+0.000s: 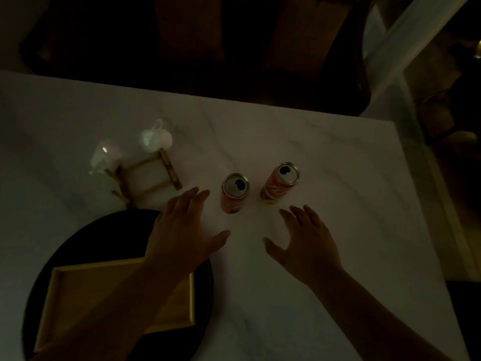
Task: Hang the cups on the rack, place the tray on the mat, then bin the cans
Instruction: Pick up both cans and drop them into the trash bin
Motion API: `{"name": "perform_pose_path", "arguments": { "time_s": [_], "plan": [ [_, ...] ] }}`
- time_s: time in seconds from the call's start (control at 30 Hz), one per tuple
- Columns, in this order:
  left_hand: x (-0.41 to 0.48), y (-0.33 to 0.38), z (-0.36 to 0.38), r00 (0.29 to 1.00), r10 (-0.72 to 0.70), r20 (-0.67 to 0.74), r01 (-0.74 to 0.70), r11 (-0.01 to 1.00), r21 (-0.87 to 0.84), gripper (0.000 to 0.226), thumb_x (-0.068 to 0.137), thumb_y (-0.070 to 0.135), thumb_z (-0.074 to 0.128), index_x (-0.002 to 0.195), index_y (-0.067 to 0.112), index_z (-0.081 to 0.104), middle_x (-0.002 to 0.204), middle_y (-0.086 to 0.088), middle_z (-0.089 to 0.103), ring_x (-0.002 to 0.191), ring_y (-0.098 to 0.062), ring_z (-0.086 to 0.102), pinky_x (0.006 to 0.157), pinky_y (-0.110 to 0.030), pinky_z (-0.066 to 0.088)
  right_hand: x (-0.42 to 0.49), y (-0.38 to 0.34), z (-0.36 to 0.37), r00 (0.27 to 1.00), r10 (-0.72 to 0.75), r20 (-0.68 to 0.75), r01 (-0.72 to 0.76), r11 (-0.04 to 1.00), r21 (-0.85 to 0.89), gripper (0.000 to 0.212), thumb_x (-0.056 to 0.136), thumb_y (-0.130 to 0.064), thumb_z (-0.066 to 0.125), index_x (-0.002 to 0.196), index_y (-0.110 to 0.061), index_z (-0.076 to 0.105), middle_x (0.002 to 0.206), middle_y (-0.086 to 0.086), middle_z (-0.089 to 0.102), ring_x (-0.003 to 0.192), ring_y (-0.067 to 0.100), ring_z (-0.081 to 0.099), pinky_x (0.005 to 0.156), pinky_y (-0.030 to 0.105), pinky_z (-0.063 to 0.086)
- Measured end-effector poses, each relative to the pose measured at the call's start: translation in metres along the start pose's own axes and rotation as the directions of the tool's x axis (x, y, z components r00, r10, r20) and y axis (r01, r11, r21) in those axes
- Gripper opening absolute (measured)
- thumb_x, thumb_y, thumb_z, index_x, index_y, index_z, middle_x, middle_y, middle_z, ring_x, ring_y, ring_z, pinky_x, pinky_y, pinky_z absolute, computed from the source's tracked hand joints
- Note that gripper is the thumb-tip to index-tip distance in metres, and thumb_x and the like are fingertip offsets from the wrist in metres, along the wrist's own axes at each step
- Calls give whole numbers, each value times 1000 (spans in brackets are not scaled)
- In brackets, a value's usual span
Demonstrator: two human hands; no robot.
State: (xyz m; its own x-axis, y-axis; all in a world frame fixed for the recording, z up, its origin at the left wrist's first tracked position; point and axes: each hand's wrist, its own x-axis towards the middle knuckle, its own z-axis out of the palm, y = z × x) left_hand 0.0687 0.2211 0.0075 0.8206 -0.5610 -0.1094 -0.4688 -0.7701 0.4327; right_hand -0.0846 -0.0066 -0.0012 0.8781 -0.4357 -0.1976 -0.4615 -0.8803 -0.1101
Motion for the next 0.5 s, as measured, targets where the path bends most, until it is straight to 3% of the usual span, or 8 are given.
{"name": "perform_pose_path", "arguments": {
  "time_s": [0.1,0.27,0.37,0.5],
  "plan": [
    [17,9,10,1000,8,-16,-8,1000,-3,103,69,83,52,152,23,40,158,-5,42,142,-33,38,111,-55,41,17,23,-7,999,38,29,-38,999,-22,97,83,-85,34,155,-21,49,159,8,50,154,36,34,122,49,31],
    [40,17,26,993,59,-102,-62,998,-23,95,70,79,62,141,21,41,144,-9,54,130,-36,52,103,-52,48,46,41,-14,997,67,-22,-66,995,68,105,79,-86,42,157,-17,43,155,9,54,149,40,40,118,51,38],
    [54,18,33,992,22,-123,-41,987,-154,81,72,75,73,134,26,54,131,2,62,120,-25,59,100,-45,51,66,41,-13,997,76,-13,-70,963,261,112,74,-85,53,161,-18,35,157,6,52,146,33,42,116,47,43],
    [65,17,36,994,-15,-112,-20,954,-300,64,70,67,83,120,34,60,114,14,66,105,-13,65,89,-43,54,90,38,-7,995,94,43,-102,811,577,107,71,-69,80,159,-25,37,154,-1,55,142,22,51,114,44,45]
  ]
}}
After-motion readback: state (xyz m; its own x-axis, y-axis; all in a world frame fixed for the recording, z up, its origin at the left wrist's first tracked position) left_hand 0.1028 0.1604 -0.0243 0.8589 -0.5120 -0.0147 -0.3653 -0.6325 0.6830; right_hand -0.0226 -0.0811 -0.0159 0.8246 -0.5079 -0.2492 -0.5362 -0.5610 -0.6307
